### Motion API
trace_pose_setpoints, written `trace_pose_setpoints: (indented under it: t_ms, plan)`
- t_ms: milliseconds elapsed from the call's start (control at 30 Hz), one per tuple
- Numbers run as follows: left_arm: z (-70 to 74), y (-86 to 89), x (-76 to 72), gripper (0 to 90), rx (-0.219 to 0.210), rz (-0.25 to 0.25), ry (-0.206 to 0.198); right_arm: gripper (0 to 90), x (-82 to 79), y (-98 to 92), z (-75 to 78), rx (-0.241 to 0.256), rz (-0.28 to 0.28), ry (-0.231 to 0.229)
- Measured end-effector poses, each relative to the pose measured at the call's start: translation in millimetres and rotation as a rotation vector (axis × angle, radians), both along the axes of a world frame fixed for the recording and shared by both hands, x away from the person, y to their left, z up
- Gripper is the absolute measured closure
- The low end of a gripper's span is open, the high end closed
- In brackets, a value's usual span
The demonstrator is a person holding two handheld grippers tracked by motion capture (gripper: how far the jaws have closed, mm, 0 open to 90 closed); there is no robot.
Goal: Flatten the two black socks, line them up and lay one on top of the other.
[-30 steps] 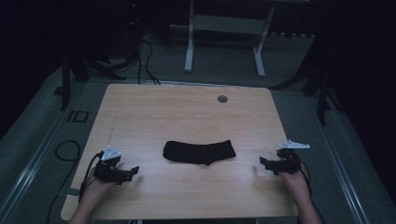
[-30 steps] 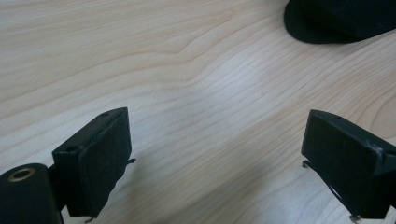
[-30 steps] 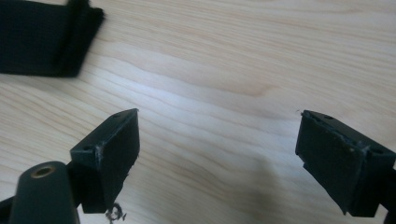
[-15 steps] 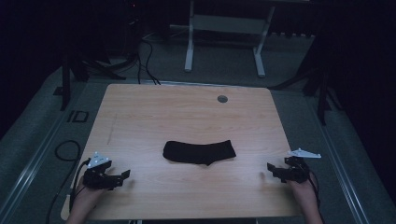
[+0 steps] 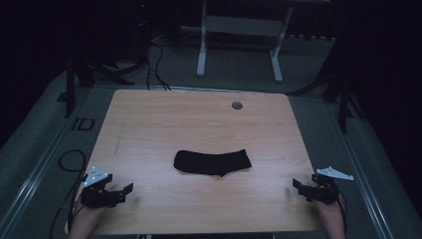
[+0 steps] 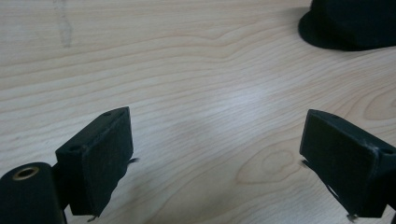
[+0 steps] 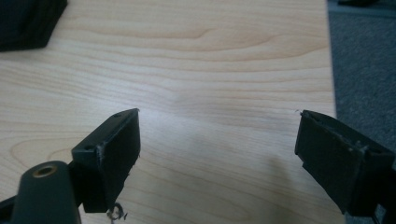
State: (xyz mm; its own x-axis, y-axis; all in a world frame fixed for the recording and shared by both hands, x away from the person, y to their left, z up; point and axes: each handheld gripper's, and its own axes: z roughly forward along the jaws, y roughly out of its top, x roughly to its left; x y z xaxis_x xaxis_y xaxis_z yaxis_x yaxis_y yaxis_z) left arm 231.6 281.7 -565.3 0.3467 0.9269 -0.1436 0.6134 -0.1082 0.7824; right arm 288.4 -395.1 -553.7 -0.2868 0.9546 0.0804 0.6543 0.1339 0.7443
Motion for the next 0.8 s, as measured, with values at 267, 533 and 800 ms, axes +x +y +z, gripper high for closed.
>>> trace_pose_setpoints:
  t_ms: [267, 533, 800]
  plan:
    - [-1.2, 4.7, -10.4, 9.9, -0.005, 0.078, -0.049, 14.2, -9.8, -6.2, 0.9, 0.028, -0.077, -0.105]
    - [-1.7, 5.5, -11.5, 9.9, -0.008, 0.119, -0.086, 14.2, -5.9, -2.5, -2.6, 0.01, -0.067, -0.105]
    - [-2.1, 3.2, -10.3, 9.9, -0.021, 0.114, -0.094, 14.2, -3.9, -1.5, -4.2, -0.009, -0.067, -0.1]
